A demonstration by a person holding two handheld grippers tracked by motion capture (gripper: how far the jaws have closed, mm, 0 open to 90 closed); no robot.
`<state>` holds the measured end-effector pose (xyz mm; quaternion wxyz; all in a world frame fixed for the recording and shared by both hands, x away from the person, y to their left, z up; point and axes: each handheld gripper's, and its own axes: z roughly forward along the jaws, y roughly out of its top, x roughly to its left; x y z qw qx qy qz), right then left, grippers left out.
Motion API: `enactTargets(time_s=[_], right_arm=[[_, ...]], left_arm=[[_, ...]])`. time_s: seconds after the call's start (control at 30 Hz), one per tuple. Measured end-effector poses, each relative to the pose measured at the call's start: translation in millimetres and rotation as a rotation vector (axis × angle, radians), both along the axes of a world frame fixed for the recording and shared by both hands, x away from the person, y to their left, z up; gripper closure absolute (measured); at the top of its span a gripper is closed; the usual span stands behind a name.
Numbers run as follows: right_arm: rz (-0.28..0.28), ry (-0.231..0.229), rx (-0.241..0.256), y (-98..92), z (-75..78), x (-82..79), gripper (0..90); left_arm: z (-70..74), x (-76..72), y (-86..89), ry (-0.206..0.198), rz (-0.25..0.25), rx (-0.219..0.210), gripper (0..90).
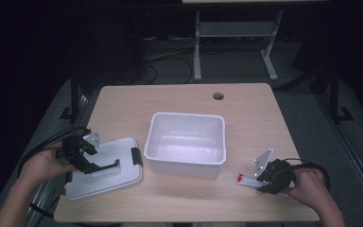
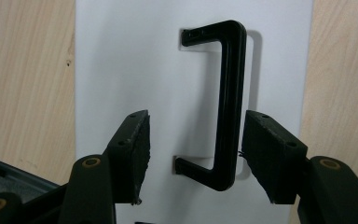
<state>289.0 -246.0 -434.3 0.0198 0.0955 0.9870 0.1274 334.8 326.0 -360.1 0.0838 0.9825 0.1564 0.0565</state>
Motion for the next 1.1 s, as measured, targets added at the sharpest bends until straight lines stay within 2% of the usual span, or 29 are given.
enactTargets(time_s=[0.57, 1.1], right_arm=[[0.013, 0.013, -0.028, 2.2, -2.2, 2.0, 65.8], [0.017, 0.024, -0.029, -1.5, -0.3, 3.2, 68.3]], left_arm=[[0.0, 0.0, 1.3, -0.005, -0.004, 0.002, 41.3], [-2.1, -1.5, 3.2, -0.01, 0.003, -0.006, 40.3]])
